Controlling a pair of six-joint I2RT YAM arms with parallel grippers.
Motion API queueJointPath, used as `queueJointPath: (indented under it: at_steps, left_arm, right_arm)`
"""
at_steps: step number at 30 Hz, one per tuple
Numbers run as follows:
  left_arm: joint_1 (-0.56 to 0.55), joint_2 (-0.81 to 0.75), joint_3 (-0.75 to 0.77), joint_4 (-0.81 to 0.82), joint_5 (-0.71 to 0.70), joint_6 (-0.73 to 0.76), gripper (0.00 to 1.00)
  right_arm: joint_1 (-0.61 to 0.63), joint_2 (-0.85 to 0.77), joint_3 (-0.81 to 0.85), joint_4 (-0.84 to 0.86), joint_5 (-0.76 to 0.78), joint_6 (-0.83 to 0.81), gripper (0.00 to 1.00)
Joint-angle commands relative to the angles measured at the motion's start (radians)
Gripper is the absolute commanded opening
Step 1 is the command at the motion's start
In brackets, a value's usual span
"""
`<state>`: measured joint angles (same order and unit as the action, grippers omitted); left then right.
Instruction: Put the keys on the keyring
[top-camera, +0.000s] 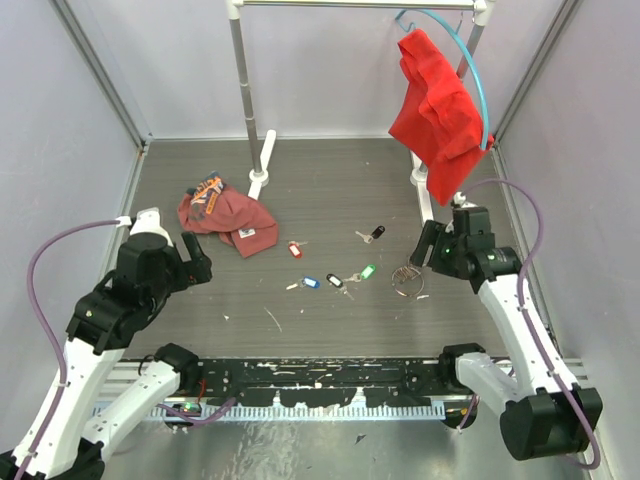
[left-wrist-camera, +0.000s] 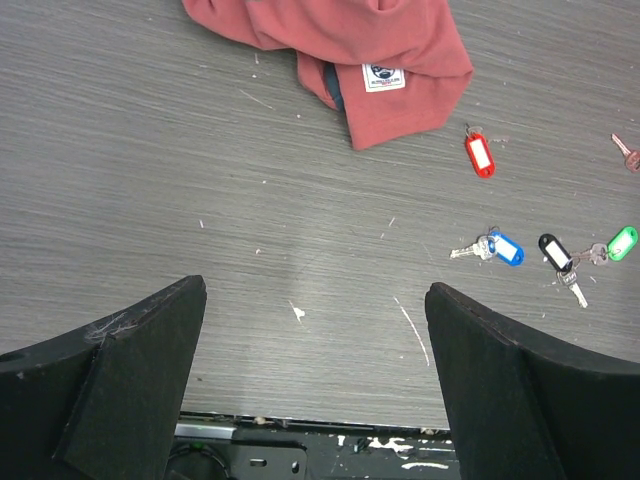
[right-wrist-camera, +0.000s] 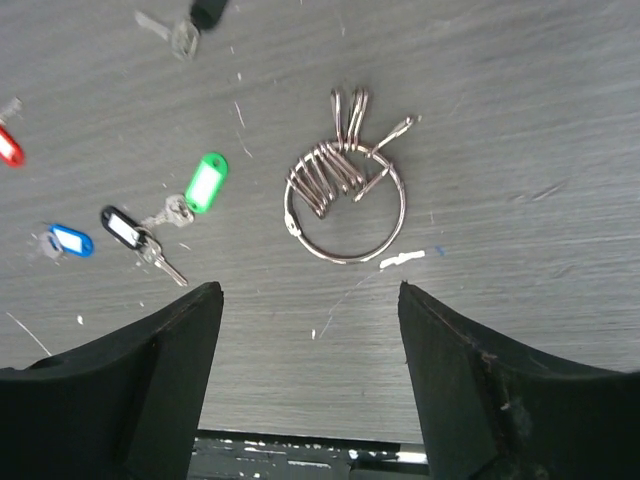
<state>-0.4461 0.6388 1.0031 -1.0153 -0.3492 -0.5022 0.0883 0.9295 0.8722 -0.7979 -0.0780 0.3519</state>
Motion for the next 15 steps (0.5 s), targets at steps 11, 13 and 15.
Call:
queueJointPath:
  at_steps: [11,13,15]
  left_arm:
    - [-0.002,0.027,-0.018,0.038,0.018,0.005,0.98]
    - [-0.002,0.028,-0.018,0.04,0.019,0.005,0.98]
    - [-0.002,0.031,-0.019,0.043,0.02,0.005,0.98]
  right_arm:
    - [0.219,0.215,-0.122,0.223,0.129,0.144,0.62]
    - [0.219,0.249,-0.138,0.255,0.111,0.145,0.62]
    - [0.221,0.278,-0.148,0.284,0.09,0.145,0.62]
